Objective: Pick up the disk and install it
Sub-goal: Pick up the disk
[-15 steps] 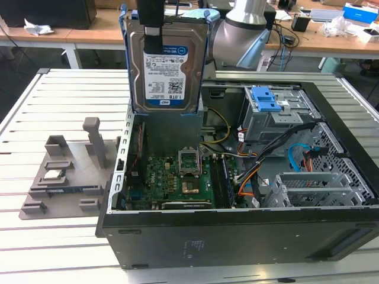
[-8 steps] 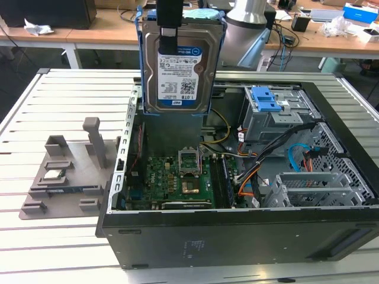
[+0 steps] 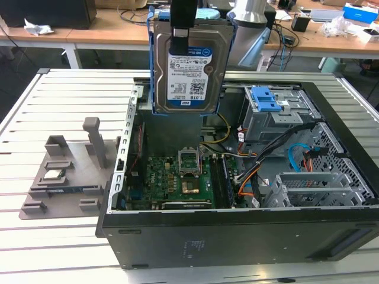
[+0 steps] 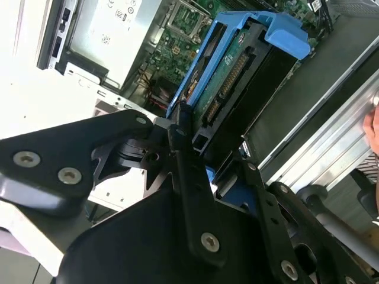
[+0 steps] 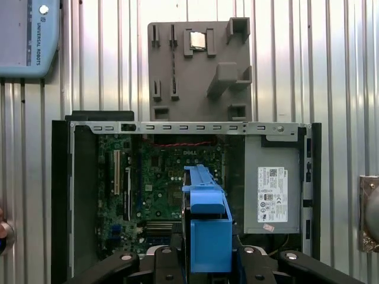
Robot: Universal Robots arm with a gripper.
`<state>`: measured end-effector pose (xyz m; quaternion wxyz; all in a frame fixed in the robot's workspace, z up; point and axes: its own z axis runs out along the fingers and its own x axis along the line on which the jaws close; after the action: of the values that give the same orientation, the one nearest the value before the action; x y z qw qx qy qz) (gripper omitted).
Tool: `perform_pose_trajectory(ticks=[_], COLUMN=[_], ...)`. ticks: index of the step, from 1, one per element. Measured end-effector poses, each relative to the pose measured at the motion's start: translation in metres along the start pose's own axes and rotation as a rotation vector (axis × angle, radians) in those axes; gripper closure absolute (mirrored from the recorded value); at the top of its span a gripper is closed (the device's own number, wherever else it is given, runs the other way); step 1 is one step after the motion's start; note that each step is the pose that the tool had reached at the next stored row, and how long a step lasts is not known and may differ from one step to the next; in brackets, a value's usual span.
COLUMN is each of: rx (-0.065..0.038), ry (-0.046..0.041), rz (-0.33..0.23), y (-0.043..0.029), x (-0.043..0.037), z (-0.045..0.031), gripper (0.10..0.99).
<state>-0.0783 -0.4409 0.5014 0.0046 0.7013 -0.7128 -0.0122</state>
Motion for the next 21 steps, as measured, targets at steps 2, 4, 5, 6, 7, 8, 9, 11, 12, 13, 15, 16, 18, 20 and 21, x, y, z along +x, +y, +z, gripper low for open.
perform_pose_trajectory(ticks=[2,4,5,6,7,8,9,11,12,13,15,16,18,20,21], rx=[0.0,0.0,0.0,0.0,0.0,0.0,0.0,0.0,0.0,0.0,0.0,0.0,0.0,0.0,0.0], ry=[0.0,0.0,0.0,0.0,0.0,0.0,0.0,0.0,0.0,0.0,0.0,0.0,0.0,0.0,0.0], rz=[0.0,0.0,0.0,0.0,0.0,0.0,0.0,0.0,0.0,0.0,0.0,0.0,0.0,0.0,0.0], y=[-0.0033,-0.0068,-0.0086,-0.0095,-0.0104,-0.0115,-0.0124,-0.015,-0.0158,-0.0168,-0.0193,-0.0208,-0.0228,-0.0247,-0.026], x=[0.0,-0.0001,-0.0001,-0.0001,-0.0002,-0.0002,-0.0002,-0.0002,-0.0003,-0.0003,-0.0003,-0.0003,-0.0003,-0.0004,-0.0004], z=[0.0001,0.0002,0.0002,0.0003,0.0003,0.0003,0.0004,0.0004,0.0005,0.0005,0.0006,0.0006,0.0007,0.0008,0.0008], gripper=[0.722,0.722,0.722,0.722,0.722,0.722,0.722,0.722,0.722,0.722,0.722,0.722,0.722,0.722,0.722])
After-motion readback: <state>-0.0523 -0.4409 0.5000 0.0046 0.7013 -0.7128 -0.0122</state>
